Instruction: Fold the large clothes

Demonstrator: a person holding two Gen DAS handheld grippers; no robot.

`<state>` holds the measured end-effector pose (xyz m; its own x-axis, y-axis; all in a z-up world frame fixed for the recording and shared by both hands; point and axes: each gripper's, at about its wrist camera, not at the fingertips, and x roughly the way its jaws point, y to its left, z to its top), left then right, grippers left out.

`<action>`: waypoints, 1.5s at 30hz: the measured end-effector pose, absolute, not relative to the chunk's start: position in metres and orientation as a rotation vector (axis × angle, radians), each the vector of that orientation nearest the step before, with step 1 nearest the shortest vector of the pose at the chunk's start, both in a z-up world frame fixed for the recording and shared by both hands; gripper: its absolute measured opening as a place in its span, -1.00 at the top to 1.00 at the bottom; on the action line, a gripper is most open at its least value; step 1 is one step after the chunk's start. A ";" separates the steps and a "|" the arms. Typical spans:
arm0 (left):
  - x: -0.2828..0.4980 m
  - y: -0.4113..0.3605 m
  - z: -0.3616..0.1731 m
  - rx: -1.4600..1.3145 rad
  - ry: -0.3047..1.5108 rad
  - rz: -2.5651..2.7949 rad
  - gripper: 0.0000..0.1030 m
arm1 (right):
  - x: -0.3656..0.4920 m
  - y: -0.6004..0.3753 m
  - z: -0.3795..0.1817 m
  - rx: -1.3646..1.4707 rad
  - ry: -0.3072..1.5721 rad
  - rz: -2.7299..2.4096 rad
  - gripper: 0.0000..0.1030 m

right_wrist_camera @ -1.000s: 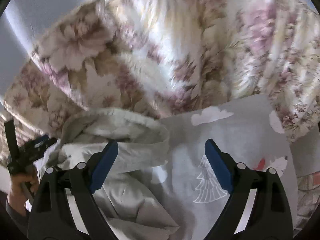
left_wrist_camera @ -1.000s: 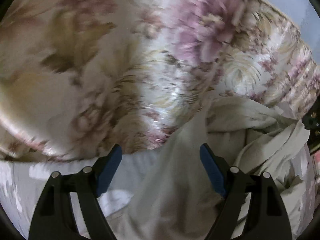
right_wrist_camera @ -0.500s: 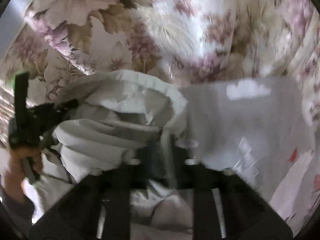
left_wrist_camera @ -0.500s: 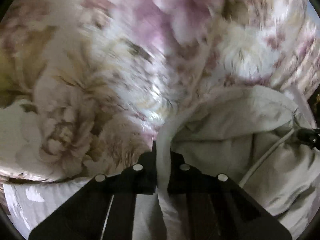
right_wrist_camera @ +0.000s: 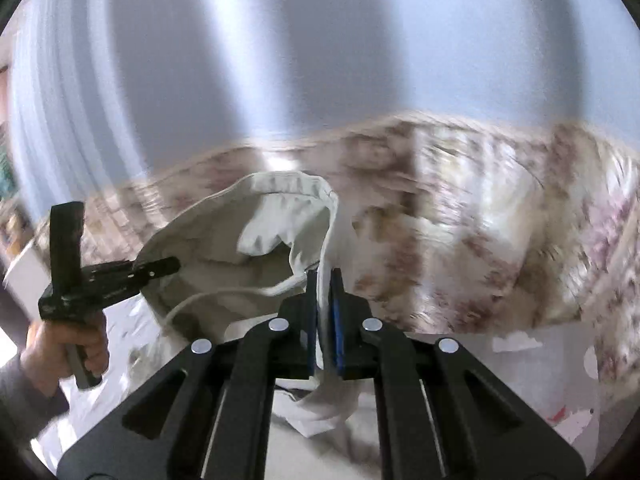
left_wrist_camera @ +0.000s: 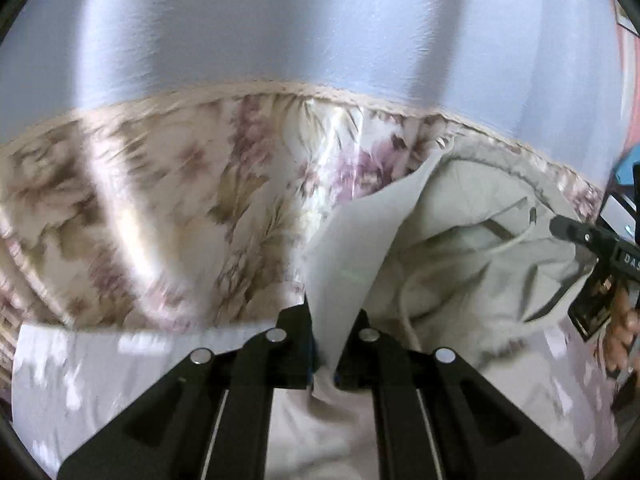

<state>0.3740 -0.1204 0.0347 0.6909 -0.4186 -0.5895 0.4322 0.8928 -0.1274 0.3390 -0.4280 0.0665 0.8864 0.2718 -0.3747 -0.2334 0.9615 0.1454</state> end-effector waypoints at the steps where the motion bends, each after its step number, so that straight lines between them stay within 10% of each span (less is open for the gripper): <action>1: 0.358 -0.112 0.028 0.008 0.675 -0.488 0.87 | 0.330 -0.421 0.064 0.073 0.410 0.279 0.87; 8: 0.259 -0.095 -0.047 0.055 0.797 -0.505 0.76 | 0.250 -0.377 -0.024 -0.117 0.522 0.384 0.83; 13: 0.216 -0.082 -0.067 0.030 0.839 -0.553 0.63 | 0.228 -0.371 -0.083 -0.178 0.655 0.353 0.41; 17: 0.181 -0.055 -0.037 0.003 0.770 -0.531 -0.18 | 0.184 -0.384 -0.076 -0.190 0.604 0.385 -0.06; 22: 0.183 -0.048 0.012 -0.063 0.672 -0.529 -0.57 | 0.161 -0.422 -0.022 -0.033 0.467 0.345 -0.36; 38: 0.293 -0.151 -0.033 0.336 0.923 -0.797 -0.61 | 0.307 -0.389 -0.031 0.059 0.856 0.603 -0.68; 40: 0.291 -0.158 -0.038 0.369 0.901 -0.760 -0.61 | 0.313 -0.378 -0.035 -0.011 0.890 0.591 -0.50; 42: 0.291 -0.159 -0.038 0.321 0.876 -0.724 -0.43 | 0.316 -0.371 -0.038 -0.042 0.898 0.585 0.38; 45: 0.298 -0.157 -0.033 0.259 0.872 -0.659 0.54 | 0.322 -0.373 -0.034 0.000 0.861 0.532 0.74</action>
<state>0.2978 -0.1572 -0.0327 0.4631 -0.4271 -0.7766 0.6303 0.7747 -0.0502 0.3216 -0.3728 -0.0337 0.5301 0.4455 -0.7215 -0.4457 0.8702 0.2098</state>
